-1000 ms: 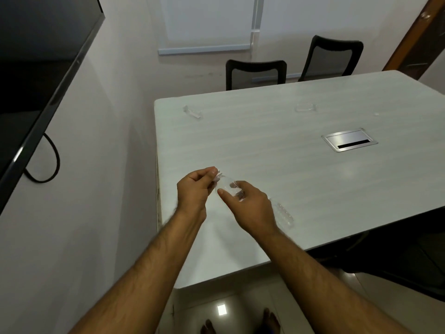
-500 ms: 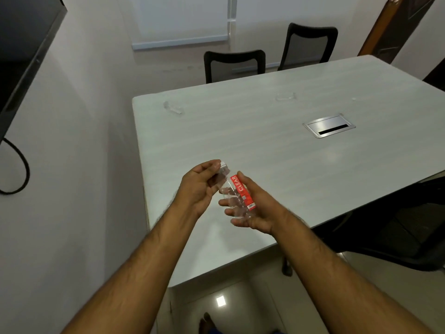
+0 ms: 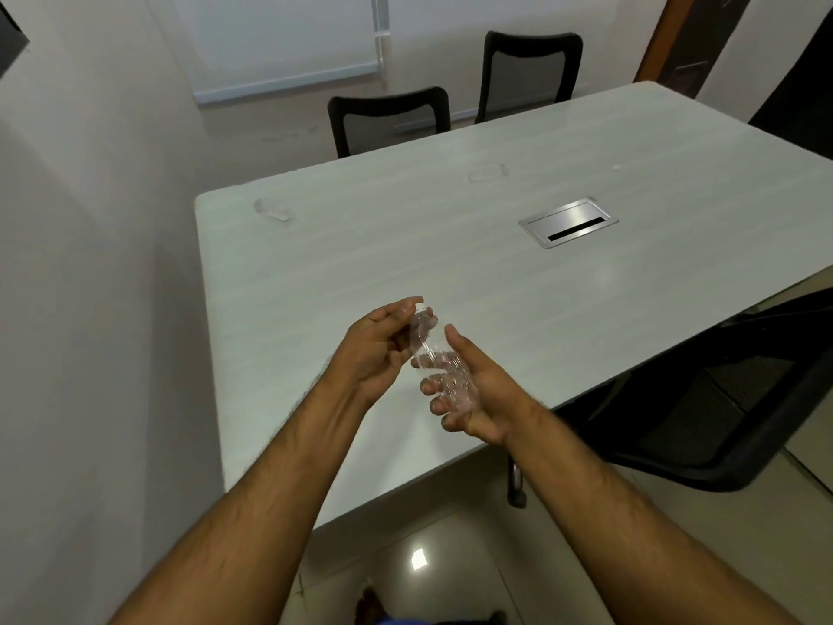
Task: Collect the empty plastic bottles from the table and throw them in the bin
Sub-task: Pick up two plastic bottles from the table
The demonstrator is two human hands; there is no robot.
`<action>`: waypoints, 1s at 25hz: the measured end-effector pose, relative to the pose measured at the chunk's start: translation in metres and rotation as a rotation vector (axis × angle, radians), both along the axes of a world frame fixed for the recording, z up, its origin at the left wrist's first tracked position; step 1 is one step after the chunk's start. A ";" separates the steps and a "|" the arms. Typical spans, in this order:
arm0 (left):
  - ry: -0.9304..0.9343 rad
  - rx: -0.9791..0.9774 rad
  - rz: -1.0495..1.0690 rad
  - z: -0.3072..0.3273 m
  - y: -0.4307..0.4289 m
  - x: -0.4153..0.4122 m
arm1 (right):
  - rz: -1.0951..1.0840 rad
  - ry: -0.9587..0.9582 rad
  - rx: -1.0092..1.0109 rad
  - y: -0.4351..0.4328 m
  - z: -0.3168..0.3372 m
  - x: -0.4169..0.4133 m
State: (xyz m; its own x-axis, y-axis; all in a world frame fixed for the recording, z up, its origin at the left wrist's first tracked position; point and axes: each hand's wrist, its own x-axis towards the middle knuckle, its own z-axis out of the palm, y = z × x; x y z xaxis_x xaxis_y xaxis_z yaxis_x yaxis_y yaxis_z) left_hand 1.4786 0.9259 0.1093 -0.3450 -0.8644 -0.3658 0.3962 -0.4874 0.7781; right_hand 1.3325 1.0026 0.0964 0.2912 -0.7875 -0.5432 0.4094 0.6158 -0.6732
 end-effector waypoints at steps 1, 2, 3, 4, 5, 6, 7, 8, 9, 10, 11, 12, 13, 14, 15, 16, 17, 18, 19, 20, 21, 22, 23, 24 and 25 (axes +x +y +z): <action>-0.016 -0.001 -0.015 -0.004 0.001 -0.010 | -0.004 -0.091 0.032 0.002 -0.007 -0.009; -0.046 -0.005 -0.026 -0.009 0.003 -0.021 | -0.013 -0.119 0.056 0.004 -0.015 -0.018; -0.092 -0.005 -0.028 -0.016 0.004 -0.032 | -0.027 -0.110 0.084 0.005 -0.021 -0.026; -0.171 -0.015 -0.022 -0.027 0.004 -0.041 | -0.062 -0.051 0.105 0.007 -0.027 -0.032; -0.292 -0.030 -0.002 -0.041 0.004 -0.050 | -0.113 0.053 0.116 0.009 -0.033 -0.039; -0.455 -0.041 0.033 -0.055 0.005 -0.057 | -0.174 0.197 0.131 0.011 -0.039 -0.045; -0.632 -0.035 0.076 -0.069 0.003 -0.065 | -0.245 0.346 0.163 0.011 -0.044 -0.051; -0.782 -0.004 0.110 -0.084 0.001 -0.071 | -0.313 0.465 0.210 0.011 -0.052 -0.056; -0.873 0.043 0.115 -0.097 -0.001 -0.077 | -0.364 0.546 0.253 0.009 -0.058 -0.061; -0.908 0.098 0.097 -0.109 -0.003 -0.082 | -0.402 0.588 0.280 0.007 -0.064 -0.064; -0.932 0.149 0.065 -0.120 -0.005 -0.086 | -0.423 0.617 0.292 0.004 -0.067 -0.067; -0.978 0.198 0.017 -0.134 -0.011 -0.092 | -0.440 0.636 0.304 0.000 -0.072 -0.069; -1.042 0.242 -0.033 -0.145 -0.017 -0.097 | -0.452 0.653 0.311 -0.005 -0.077 -0.070; -1.102 0.283 -0.083 -0.156 -0.020 -0.100 | -0.455 0.662 0.308 -0.008 -0.081 -0.070; -1.145 0.309 -0.127 -0.164 -0.022 -0.102 | -0.452 0.668 0.298 -0.008 -0.086 -0.071; -1.178 0.308 -0.164 -0.172 -0.024 -0.104 | -0.460 0.673 0.296 -0.009 -0.091 -0.073; -1.194 0.282 -0.180 -0.176 -0.026 -0.106 | -0.474 0.678 0.302 -0.010 -0.095 -0.076; -1.192 0.238 -0.188 -0.180 -0.030 -0.110 | -0.499 0.674 0.315 -0.010 -0.099 -0.081; -1.167 0.190 -0.193 -0.182 -0.033 -0.116 | -0.537 0.655 0.328 -0.010 -0.102 -0.087; -1.120 0.148 -0.194 -0.181 -0.035 -0.122 | -0.578 0.638 0.337 -0.010 -0.101 -0.094; -1.045 0.123 -0.198 -0.176 -0.036 -0.132 | -0.618 0.630 0.340 -0.009 -0.100 -0.103; -0.949 0.124 -0.203 -0.167 -0.038 -0.146 | -0.661 0.630 0.342 -0.008 -0.096 -0.115; -0.840 0.139 -0.217 -0.155 -0.039 -0.164 | -0.707 0.624 0.344 -0.006 -0.089 -0.130; -0.738 0.139 -0.241 -0.141 -0.039 -0.185 | -0.755 0.606 0.329 -0.006 -0.079 -0.147; -0.658 0.117 -0.271 -0.126 -0.040 -0.204 | -0.804 0.585 0.299 -0.005 -0.069 -0.162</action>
State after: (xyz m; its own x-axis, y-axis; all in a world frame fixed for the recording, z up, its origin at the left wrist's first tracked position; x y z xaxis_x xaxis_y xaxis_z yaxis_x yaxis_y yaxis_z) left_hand 1.2745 0.8863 -0.0164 -0.2183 -0.7221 -0.6564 -0.2834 -0.5967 0.7507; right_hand 1.1706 0.9973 0.0274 -0.6330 -0.4419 -0.6357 0.4317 0.4801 -0.7636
